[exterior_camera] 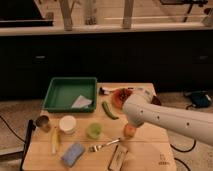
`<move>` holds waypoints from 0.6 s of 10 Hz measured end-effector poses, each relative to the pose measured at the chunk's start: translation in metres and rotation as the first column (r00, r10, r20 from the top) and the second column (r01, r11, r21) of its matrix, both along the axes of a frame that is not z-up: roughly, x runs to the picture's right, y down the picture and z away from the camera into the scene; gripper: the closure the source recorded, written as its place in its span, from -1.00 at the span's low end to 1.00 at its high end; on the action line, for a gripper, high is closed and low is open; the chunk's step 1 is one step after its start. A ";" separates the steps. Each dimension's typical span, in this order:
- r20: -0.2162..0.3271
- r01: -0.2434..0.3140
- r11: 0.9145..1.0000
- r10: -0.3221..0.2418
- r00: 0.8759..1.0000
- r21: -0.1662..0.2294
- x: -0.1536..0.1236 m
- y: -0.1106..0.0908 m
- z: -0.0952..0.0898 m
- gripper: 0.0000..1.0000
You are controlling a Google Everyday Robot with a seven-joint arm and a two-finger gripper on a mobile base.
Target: Place apple in paper cup
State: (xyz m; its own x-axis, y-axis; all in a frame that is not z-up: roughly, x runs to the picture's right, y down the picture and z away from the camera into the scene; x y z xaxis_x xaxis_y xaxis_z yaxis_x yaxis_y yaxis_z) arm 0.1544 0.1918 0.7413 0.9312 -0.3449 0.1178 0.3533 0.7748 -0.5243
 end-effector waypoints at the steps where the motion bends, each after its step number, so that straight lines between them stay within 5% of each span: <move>1: 0.001 0.000 1.000 0.000 1.000 0.000 0.000 0.000 0.000 0.00; 3: 0.003 0.000 1.000 0.000 1.000 -0.004 0.001 0.000 0.001 -0.43; 6: 0.008 0.010 1.000 -0.009 1.000 -0.023 0.000 0.002 0.006 -0.60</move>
State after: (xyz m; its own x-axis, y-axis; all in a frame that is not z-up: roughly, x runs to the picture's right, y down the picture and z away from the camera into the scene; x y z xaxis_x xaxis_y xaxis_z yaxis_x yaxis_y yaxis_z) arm 0.1543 0.1937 0.7469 0.9269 -0.3508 0.1330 0.3647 0.7591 -0.5393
